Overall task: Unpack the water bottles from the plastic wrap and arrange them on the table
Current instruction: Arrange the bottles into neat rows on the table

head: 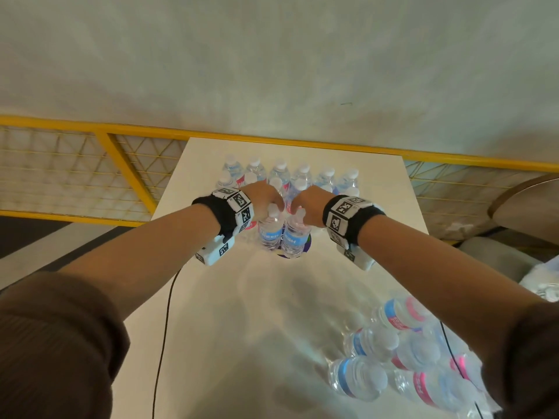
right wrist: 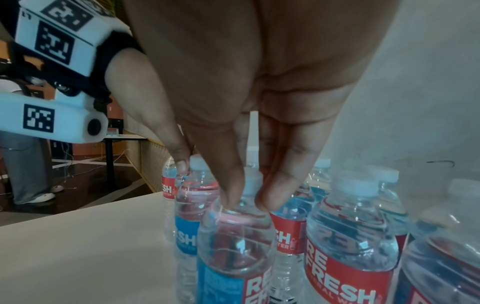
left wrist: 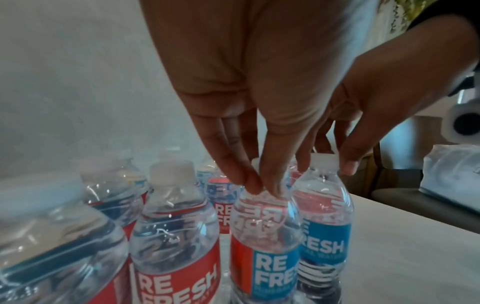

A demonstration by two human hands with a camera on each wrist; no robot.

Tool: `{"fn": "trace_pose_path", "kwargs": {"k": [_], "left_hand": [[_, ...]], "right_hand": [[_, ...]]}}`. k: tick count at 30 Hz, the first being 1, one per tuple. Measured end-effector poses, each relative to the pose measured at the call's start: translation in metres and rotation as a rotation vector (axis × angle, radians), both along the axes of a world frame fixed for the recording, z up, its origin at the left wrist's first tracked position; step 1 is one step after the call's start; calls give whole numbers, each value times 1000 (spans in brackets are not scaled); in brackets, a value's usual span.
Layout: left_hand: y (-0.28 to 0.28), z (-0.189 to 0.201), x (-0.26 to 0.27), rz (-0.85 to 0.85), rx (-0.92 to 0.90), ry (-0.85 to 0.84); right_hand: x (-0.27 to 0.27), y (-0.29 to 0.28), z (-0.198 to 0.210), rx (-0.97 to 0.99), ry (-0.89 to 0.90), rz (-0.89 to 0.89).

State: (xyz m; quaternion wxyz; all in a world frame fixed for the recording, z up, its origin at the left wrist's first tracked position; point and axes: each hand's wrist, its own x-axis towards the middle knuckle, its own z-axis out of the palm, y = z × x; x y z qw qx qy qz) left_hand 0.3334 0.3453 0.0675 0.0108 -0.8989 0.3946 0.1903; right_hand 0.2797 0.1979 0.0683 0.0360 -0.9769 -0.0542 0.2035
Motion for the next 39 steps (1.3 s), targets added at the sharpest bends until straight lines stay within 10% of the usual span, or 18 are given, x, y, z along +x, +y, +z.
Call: {"fn": "trace_pose_path", "kwargs": {"k": [23,39], "left_hand": [[1,-5,4,247,-60,-5],[-4,1,4,100,-11,-54]], "right_hand": [[-9,-8,-14,-2,-81,-98],[-8,-8,-19,19,-120,-142]]}}
